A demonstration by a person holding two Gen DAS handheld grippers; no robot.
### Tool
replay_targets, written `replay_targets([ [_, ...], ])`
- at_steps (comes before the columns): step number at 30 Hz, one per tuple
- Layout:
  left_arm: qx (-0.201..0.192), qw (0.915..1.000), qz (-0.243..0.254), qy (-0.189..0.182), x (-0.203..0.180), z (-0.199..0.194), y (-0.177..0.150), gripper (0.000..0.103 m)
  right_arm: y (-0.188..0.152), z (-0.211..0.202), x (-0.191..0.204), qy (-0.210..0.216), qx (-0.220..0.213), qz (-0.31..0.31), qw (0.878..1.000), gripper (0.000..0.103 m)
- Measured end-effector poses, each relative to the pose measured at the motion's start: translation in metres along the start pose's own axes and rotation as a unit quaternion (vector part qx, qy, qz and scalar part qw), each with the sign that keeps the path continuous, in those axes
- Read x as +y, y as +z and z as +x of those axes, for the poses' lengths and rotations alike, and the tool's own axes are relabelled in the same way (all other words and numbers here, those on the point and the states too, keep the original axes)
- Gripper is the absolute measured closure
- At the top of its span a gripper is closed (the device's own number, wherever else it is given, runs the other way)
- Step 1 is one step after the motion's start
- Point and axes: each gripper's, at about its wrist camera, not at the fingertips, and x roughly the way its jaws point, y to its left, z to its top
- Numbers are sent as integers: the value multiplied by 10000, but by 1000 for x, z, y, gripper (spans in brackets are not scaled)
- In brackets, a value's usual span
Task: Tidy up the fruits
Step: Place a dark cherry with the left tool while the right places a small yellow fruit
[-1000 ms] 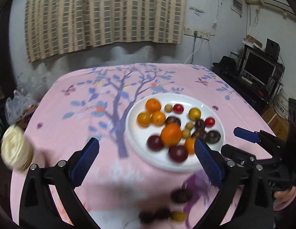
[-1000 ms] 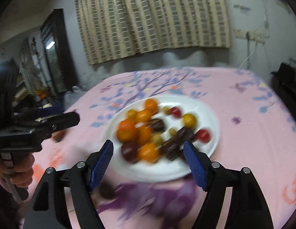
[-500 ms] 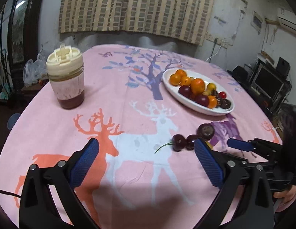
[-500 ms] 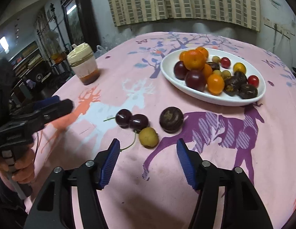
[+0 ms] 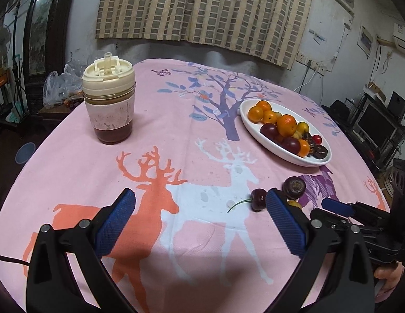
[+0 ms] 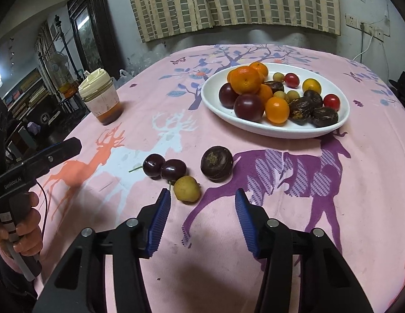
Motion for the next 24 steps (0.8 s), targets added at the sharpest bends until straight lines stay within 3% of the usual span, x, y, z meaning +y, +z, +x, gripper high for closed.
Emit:
replay_targets([
  [8, 7, 10000, 94, 6, -3, 1, -1, 5, 5, 24, 4, 294, 369, 52, 9989, 62],
  [11, 16, 10000, 85, 25, -3, 2, -1, 5, 7, 36, 8, 272, 468, -3, 9985, 72],
  [13, 65, 9999, 113, 34, -4, 4, -2, 5, 8, 38, 9, 258, 434, -54, 9987, 77],
  [17, 391, 9980, 465, -186, -18, 16, -7, 7, 7, 18, 1, 237, 124, 50, 9996, 77],
  [18, 444, 9956, 751, -347, -28, 19, -8, 12, 8, 14, -2, 237, 44, 103, 9997, 77],
  [19, 482, 9928, 1000, -454, -35, 21, -8, 27, 8, 8, -7, 250, -42, 197, 9995, 77],
  [22, 604, 9773, 1884, -752, -57, 31, -7, 52, 9, -1, -21, 244, -150, 442, 9986, 77],
  [24, 690, 9702, 2140, -906, -60, 40, -5, 55, 11, -5, -27, 206, -216, 535, 9981, 77],
])
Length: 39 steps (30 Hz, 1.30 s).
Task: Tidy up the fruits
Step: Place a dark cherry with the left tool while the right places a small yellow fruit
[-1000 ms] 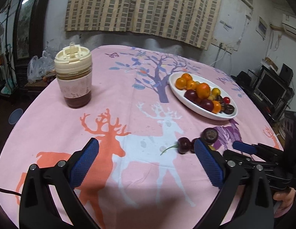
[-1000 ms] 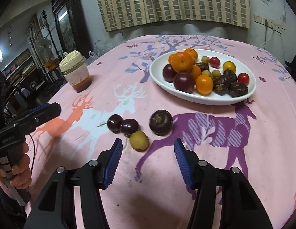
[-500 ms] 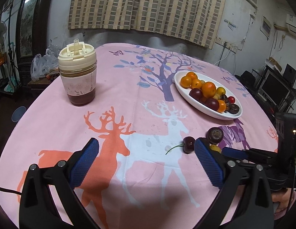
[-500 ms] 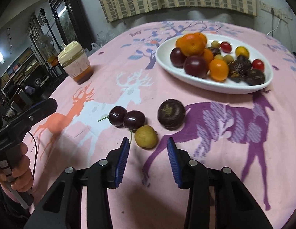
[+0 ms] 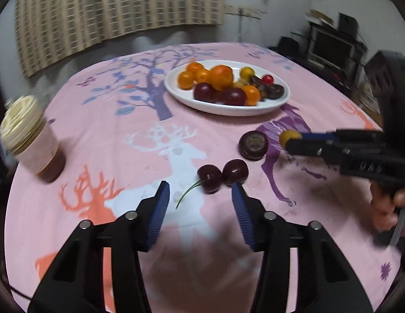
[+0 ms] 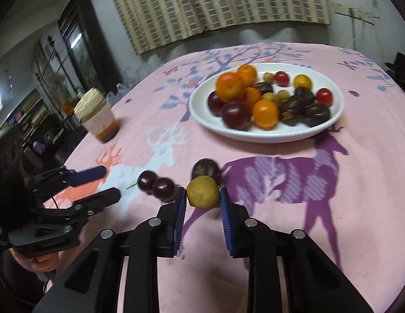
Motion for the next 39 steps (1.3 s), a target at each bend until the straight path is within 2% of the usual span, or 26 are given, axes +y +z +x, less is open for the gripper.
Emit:
replay_targets([
  [4, 187, 9966, 390, -696, 3, 17, 8, 56, 4, -7, -3, 15, -104, 60, 9999, 77],
  [6, 251, 9950, 509, -816, 7, 25, 8, 58, 5, -9, -3, 21, -106, 72, 9999, 77],
  [7, 285, 9947, 496, -851, 11, 29, 8, 64, 5, -10, -3, 45, -109, 73, 9999, 77],
  [8, 315, 9942, 439, -926, 17, 31, 8, 65, 6, -12, -3, 60, -117, 62, 9999, 76],
  [10, 320, 9935, 362, -1035, 25, 36, 8, 66, 6, -14, -1, 66, -129, 36, 9999, 76],
  [14, 345, 9895, 506, -1311, 23, 41, 8, 67, 8, -14, 1, 263, -88, 84, 9996, 76],
  [18, 419, 9893, 719, -1195, 12, 53, 10, 69, 8, -14, 0, 227, -88, 76, 9997, 76],
  [19, 477, 9903, 648, -1137, 13, 57, 10, 75, 8, -15, 0, 213, -96, 83, 9997, 76],
  [22, 423, 9925, 276, -1111, 22, 54, 8, 75, 7, -16, 1, 249, -102, 99, 9996, 76],
  [26, 364, 9949, 93, -935, 26, 38, 1, 75, 3, -14, 1, 254, -42, 94, 9996, 76],
  [29, 117, 9954, 64, -948, 30, 10, 5, 75, -3, -14, -4, 817, 140, 345, 9960, 77],
  [30, 61, 9952, 55, -972, 31, 3, 10, 75, -3, -16, -6, 1093, 159, 424, 9930, 77],
  [32, -61, 9961, 87, -878, 33, -7, 31, 75, 6, -25, -12, 1238, -47, 484, 9911, 77],
  [34, -172, 9967, 81, -787, 31, -5, 63, 75, 24, -33, -22, 1035, -338, 547, 9926, 77],
  [36, -264, 9971, 66, -705, 24, 7, 96, 75, 48, -39, -42, 649, -743, 695, 9927, 76],
  [39, -286, 9970, 56, -714, 6, 46, 154, 75, 81, -31, -69, 111, -1094, 747, 9911, 76],
])
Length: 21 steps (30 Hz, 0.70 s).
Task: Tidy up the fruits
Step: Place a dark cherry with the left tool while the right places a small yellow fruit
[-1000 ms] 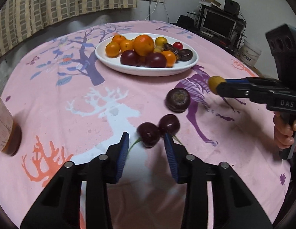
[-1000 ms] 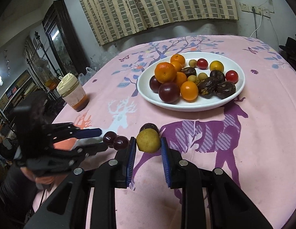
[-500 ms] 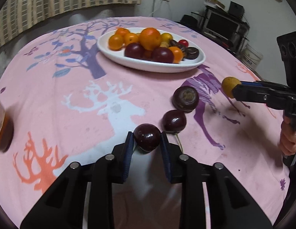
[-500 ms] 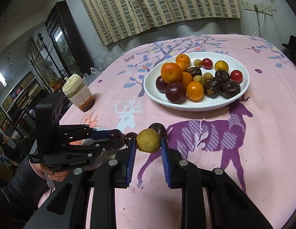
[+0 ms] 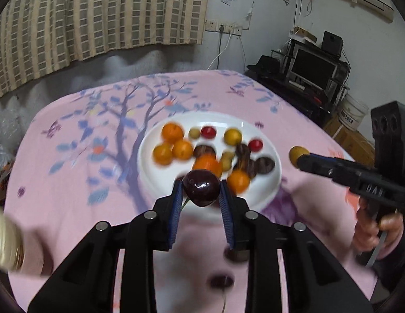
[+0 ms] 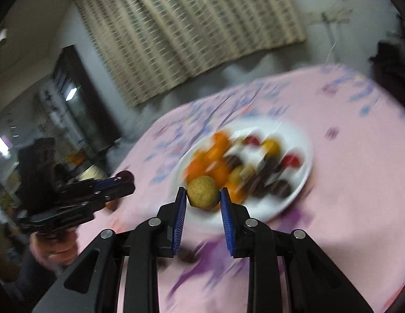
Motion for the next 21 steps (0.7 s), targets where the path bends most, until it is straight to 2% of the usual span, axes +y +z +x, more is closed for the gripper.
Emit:
replay_targets([
  [4, 284, 9993, 69, 239, -13, 61, 44, 75, 21, 31, -24, -361, -70, -19, 9993, 76],
  [6, 445, 9984, 36, 349, -15, 84, 56, 75, 19, 43, -34, -344, 14, 46, 9994, 75],
  [7, 533, 9978, -43, 396, -14, 95, 61, 61, 18, 46, -38, -328, 76, 81, 9994, 74],
  [8, 595, 9969, -132, 503, -12, 100, 63, 27, 18, 48, -41, -343, 101, 93, 9993, 58],
  [9, 605, 9951, -299, 726, -9, 101, 66, 14, 16, 48, -42, -398, 106, 74, 9991, 34],
  [10, 414, 9939, -455, 917, -4, 95, 66, 9, 13, 44, -41, -507, 32, 51, 9987, 31],
  [12, 148, 9940, -552, 930, 3, 76, 63, 9, 13, 37, -32, -589, -48, -152, 9981, 31],
  [15, -71, 9929, -684, 968, 15, 36, 46, 9, 3, 33, -10, -430, 196, -510, 9976, 31],
  [18, -295, 9877, -841, 1284, 25, -9, 11, 8, -16, 34, 20, -236, 520, -873, 9945, 31],
  [21, -429, 9791, -1322, 1483, 31, -45, -34, 6, -36, 36, 50, -326, 751, -1411, 9866, 32],
])
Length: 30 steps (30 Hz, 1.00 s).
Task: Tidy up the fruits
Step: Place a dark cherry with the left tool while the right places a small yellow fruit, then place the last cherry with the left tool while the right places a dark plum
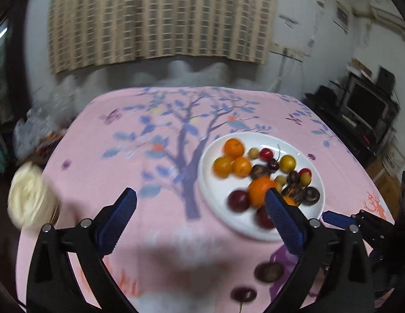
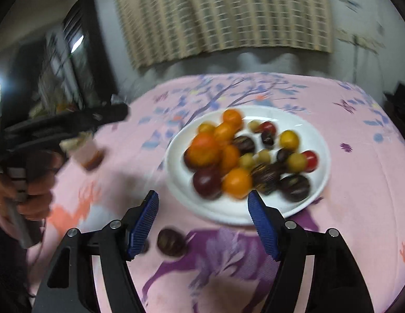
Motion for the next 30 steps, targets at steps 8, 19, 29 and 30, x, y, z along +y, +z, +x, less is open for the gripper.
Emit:
replay_targets([
  [8, -90, 9976, -653, 195, 33, -31, -71, 6, -33, 30, 46, -423, 668, -732, 9942, 43],
  [19, -182, 9962, -834, 165, 46, -40, -72, 7, -44, 53, 57, -676, 934, -792, 9902, 58],
  [29, 231, 9995, -192, -68, 14, -19, -85, 7, -23, 6, 33, -558, 252, -177, 9980, 67],
  [30, 303, 9994, -20, -172, 6, -16, -88, 7, -23, -2, 29, -612, 152, -128, 9979, 67],
])
